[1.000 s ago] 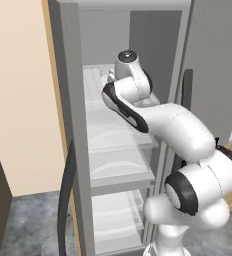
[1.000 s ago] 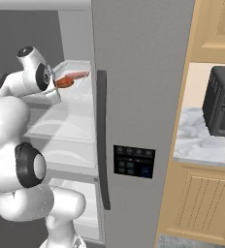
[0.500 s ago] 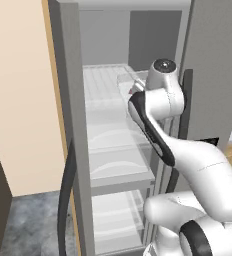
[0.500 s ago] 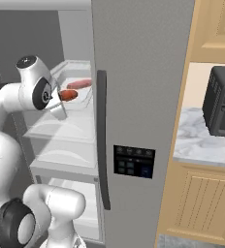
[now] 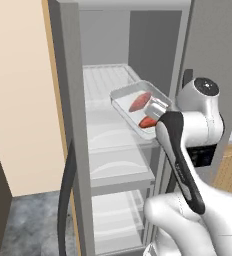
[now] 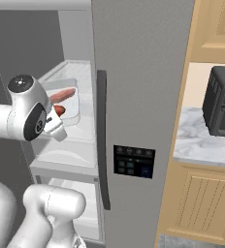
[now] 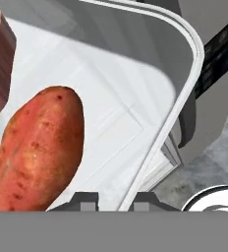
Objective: Place the tupperware containing the steak and sweet potato meal in the microwave. Close the microwave door and press the start button to reheat the meal.
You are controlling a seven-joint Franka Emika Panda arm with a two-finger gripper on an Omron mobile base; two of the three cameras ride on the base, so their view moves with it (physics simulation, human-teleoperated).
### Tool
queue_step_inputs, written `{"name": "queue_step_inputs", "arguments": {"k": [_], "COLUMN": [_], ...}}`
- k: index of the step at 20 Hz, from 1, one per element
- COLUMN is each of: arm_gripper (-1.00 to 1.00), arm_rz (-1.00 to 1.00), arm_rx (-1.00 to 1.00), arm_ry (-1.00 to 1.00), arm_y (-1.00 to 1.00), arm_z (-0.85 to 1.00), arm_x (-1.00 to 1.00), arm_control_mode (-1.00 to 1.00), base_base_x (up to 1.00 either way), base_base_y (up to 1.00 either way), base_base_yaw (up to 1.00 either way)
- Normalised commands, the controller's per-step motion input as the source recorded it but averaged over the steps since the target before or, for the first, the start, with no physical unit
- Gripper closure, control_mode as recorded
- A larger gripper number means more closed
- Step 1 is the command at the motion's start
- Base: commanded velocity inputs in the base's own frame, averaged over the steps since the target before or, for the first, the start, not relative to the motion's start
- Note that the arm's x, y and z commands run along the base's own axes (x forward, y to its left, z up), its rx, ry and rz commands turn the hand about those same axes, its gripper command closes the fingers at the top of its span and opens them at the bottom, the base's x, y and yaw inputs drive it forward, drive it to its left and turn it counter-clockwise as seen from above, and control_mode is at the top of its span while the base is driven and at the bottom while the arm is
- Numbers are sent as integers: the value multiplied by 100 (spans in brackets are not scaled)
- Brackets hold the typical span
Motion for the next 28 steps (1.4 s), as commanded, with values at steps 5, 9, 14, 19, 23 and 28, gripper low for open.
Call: {"name": "queue_step_inputs", "arguments": {"k": [5,9,14,19,23,28], "arm_gripper": [100,100,100,100,100,100], "arm_rz": [20,1,0,0,0,0], "arm_rx": [-2,0,0,0,0,0], "arm_ry": [0,0,0,0,0,0], "arm_y": [-7,-43,-51,-18,0,0], "arm_z": [8,9,0,0,0,0], "arm_x": [-100,-100,-98,-26,0,0], "arm_control_mode": [-100,-100,-100,-100,-100,100], "base_base_x": [0,0,0,0,0,0], "base_base_y": [0,0,0,0,0,0], "base_base_yaw": [0,0,0,0,0,0]}}
